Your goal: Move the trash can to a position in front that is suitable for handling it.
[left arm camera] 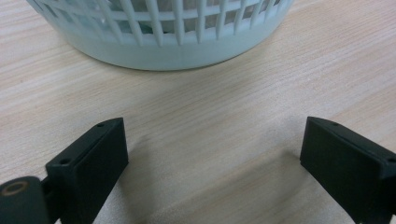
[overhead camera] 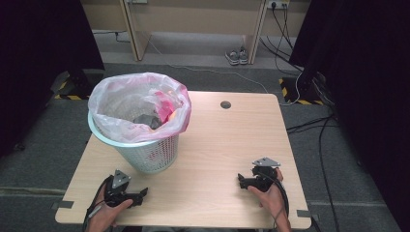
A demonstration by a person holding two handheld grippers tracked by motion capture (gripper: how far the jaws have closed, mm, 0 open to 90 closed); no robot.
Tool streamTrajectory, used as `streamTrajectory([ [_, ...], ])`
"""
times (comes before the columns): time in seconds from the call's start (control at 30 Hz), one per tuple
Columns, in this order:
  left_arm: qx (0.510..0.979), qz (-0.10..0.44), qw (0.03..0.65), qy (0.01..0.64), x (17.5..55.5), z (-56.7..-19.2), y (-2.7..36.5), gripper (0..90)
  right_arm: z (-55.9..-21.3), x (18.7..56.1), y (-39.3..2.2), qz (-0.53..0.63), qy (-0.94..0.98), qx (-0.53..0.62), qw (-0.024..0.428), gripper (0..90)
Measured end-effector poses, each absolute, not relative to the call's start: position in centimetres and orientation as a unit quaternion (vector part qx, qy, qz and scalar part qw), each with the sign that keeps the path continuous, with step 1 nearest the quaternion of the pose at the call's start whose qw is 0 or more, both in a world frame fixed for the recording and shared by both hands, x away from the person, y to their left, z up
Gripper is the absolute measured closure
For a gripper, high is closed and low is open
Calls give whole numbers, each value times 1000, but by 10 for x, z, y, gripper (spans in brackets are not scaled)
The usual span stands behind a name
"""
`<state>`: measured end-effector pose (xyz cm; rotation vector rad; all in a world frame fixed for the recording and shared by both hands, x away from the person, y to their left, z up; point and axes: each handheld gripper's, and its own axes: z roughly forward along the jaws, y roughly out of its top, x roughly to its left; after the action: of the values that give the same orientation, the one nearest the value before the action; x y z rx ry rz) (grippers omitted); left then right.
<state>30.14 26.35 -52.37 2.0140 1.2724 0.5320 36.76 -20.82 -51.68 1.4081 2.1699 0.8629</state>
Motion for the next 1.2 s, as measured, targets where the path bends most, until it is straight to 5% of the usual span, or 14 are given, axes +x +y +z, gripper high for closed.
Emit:
streamTrajectory([
  [0.6, 775, 205, 343, 490, 301, -524, 264, 66, -516, 368, -204, 309, 777, 509, 203, 10],
  [0.77, 775, 205, 343, 490, 301, -524, 264, 66, -511, 371, -200, 315, 773, 509, 210, 196],
  [0.83, 775, 205, 343, 490, 301, -524, 264, 66, -506, 373, -197, 323, 773, 504, 211, 125],
  [1.2, 775, 205, 343, 489, 302, -524, 264, 66, -441, 387, -172, 392, 764, 466, 213, 140],
])
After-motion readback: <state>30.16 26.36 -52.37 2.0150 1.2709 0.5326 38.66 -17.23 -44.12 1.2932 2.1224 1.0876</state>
